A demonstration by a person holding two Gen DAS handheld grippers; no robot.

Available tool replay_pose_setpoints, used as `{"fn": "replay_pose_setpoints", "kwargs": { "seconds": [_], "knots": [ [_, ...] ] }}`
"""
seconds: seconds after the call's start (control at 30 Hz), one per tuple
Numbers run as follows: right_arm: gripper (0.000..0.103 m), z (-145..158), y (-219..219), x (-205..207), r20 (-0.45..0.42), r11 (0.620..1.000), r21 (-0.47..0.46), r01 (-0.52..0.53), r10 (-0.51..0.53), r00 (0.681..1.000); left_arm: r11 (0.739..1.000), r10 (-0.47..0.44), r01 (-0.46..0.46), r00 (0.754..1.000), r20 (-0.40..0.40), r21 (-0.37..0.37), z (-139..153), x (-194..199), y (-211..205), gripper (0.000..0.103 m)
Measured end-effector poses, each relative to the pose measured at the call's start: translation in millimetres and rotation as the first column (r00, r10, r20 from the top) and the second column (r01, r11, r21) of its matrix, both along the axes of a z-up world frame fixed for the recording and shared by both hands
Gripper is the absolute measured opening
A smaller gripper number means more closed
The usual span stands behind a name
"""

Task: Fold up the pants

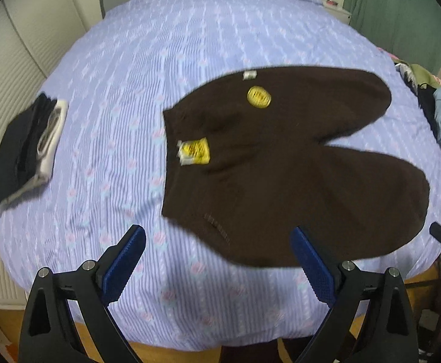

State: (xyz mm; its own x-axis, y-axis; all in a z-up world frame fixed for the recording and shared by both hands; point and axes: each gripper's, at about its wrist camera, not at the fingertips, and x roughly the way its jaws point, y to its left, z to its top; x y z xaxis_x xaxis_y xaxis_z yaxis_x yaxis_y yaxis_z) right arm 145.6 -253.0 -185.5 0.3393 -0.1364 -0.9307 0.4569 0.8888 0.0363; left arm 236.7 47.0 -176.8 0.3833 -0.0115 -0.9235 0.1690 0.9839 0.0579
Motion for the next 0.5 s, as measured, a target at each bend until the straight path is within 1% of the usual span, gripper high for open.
{"fn": "replay_pose_setpoints", "kwargs": {
  "seconds": [0.1, 0.2, 0.23, 0.3, 0.37, 0.43, 0.5],
  "knots": [
    [0.072, -20.6, 3.8, -9.9, -0.021, 0.999, 0.038, 0.031, -0.030, 0.999, 0.999, 0.049, -0.049, 0.997, -0.053, -0.001, -20.3, -2.4, 10.2, 0.098],
    [0.072, -39.3, -0.1, -16.0, -0.043, 0.993, 0.086, 0.085, -0.081, 0.996, 0.997, 0.075, -0.075, 0.994, -0.081, 0.009, -38.9, -3.5, 12.7, 0.098],
    [0.072, -45.6, -2.0, -17.1, -0.049, 0.991, 0.094, 0.100, -0.096, 0.994, 0.997, 0.079, -0.081, 0.991, -0.103, -0.016, -46.6, -2.7, 13.7, 0.098],
    [0.072, -54.3, -3.8, -18.3, -0.049, 0.989, 0.098, 0.109, -0.104, 0.993, 0.995, 0.095, -0.099, 0.988, -0.118, -0.029, -54.5, 0.7, 15.0, 0.098],
    [0.072, -61.5, -4.6, -18.1, -0.049, 0.989, 0.089, 0.115, -0.111, 0.993, 0.994, 0.100, -0.105, 0.988, -0.117, -0.038, -62.8, 3.5, 14.1, 0.098],
    [0.072, -69.2, -4.8, -16.2, -0.046, 0.989, 0.097, 0.114, -0.110, 0.993, 0.993, 0.104, -0.110, 0.986, -0.130, -0.037, -77.5, 8.2, 12.5, 0.098],
    [0.071, -78.3, -6.5, -13.8, -0.051, 0.984, 0.118, 0.131, -0.126, 0.991, 0.992, 0.117, -0.123, 0.982, -0.148, -0.032, -88.6, 13.0, 12.0, 0.092]
  ]
}}
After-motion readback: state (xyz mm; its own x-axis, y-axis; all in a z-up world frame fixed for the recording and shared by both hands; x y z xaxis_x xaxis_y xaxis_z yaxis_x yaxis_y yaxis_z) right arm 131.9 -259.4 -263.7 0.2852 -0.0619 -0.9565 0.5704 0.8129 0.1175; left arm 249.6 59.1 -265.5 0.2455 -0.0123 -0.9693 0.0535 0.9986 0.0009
